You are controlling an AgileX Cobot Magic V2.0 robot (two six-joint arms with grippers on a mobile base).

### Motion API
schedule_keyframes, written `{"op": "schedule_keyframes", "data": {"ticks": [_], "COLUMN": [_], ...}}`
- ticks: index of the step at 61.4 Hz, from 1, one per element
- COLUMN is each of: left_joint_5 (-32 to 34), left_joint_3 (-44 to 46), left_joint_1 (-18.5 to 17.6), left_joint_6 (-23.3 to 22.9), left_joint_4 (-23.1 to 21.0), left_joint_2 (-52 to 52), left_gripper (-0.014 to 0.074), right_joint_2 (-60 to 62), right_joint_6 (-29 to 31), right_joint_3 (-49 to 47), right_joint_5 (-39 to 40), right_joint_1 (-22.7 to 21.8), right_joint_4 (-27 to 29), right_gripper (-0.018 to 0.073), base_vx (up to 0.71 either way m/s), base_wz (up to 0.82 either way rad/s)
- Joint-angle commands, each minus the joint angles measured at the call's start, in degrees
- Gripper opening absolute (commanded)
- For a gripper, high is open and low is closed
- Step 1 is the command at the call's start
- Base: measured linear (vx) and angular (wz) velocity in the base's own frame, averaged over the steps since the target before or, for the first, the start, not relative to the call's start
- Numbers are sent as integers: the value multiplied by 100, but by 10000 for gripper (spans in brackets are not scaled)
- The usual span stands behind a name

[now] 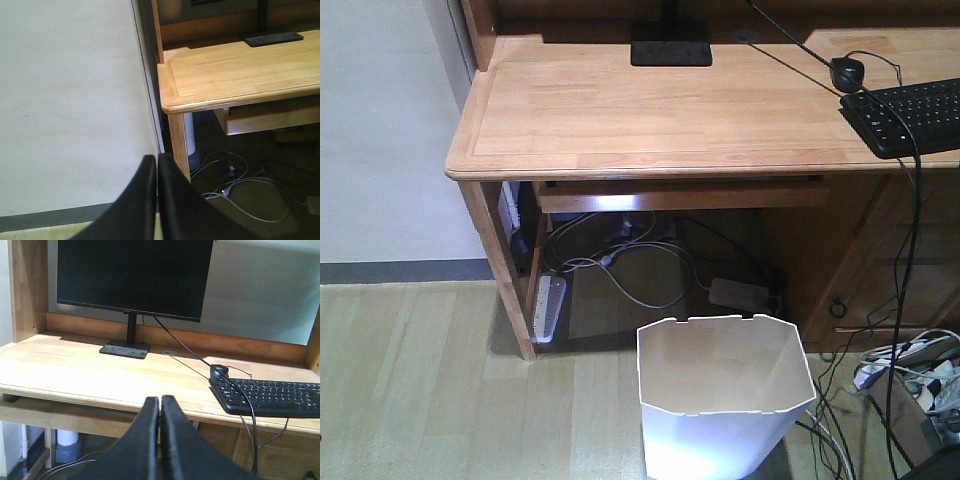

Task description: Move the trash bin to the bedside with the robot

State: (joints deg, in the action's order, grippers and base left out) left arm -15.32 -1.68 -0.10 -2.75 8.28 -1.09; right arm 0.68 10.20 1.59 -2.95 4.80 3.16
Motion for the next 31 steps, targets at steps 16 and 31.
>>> {"op": "schedule_keyframes", "data": {"ticks": [16, 31], "left_joint_5": [423, 423], "left_joint_3": [-165, -165], "left_joint_1": [-35, -35], "left_joint_6": [-46, -46], "left_joint_4": [-24, -24], "left_joint_2": [-48, -48], "left_gripper": [-6, -6], "right_joint_2": [70, 19], "right_joint_6": [48, -6], "right_joint_3": [100, 45], "right_joint_5": [661, 1365], "right_joint_1": [-6, -6], "right_joint_4": [4, 190], "right_gripper": [-11, -11], "base_vx": [0, 0], "base_wz": [0, 0]}}
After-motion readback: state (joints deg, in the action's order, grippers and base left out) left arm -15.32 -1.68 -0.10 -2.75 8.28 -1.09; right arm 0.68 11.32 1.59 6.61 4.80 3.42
